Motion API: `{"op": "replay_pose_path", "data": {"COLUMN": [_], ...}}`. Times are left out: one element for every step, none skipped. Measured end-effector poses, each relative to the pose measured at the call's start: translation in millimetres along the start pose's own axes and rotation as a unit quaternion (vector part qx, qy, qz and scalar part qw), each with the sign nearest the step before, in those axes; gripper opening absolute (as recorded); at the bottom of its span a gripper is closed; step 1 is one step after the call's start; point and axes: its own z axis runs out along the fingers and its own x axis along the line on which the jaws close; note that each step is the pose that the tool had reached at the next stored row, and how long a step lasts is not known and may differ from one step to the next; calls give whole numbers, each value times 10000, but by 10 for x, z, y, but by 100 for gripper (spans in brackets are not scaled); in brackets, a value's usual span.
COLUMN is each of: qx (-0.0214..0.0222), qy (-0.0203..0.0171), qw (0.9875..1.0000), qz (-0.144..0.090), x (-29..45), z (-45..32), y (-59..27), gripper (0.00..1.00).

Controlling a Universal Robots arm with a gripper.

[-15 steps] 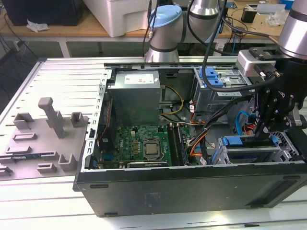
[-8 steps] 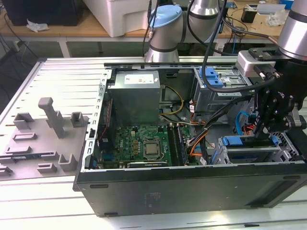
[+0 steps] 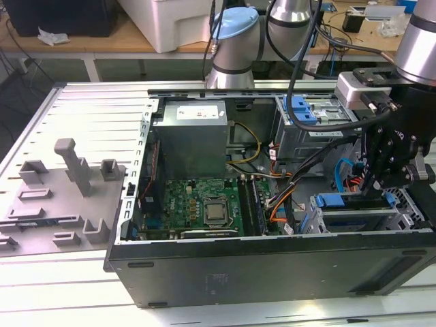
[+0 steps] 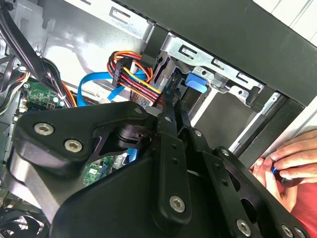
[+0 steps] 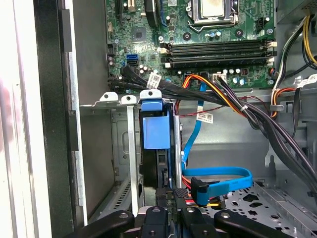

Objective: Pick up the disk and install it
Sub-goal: 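Insert the first disk wire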

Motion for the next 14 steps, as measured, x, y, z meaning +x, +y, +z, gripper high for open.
{"op": "replay_pose_path", "data": {"qx": [0, 0, 0, 0, -1, 0, 0, 0, 0, 0, 0, 0, 0, 1], "qy": [0, 0, 0, 0, -2, -2, -2, -1, 0, 0, 0, 0, 0, 8], "qw": [10000, 10000, 10000, 10000, 10000, 10000, 10000, 10000, 10000, 10000, 10000, 10000, 10000, 10000], "qz": [0, 0, 0, 0, 0, 0, 0, 0, 0, 0, 0, 0, 0, 0], "x": [0, 0, 0, 0, 0, 0, 0, 0, 0, 0, 0, 0, 0, 1], "z": [0, 0, 0, 0, 2, 3, 3, 1, 1, 1, 1, 1, 0, -16], "y": [0, 0, 0, 0, 0, 0, 0, 0, 0, 0, 0, 0, 0, -1], "gripper": [17, 17, 17, 17, 18, 18, 30, 36, 36, 43, 43, 43, 43, 43]}}
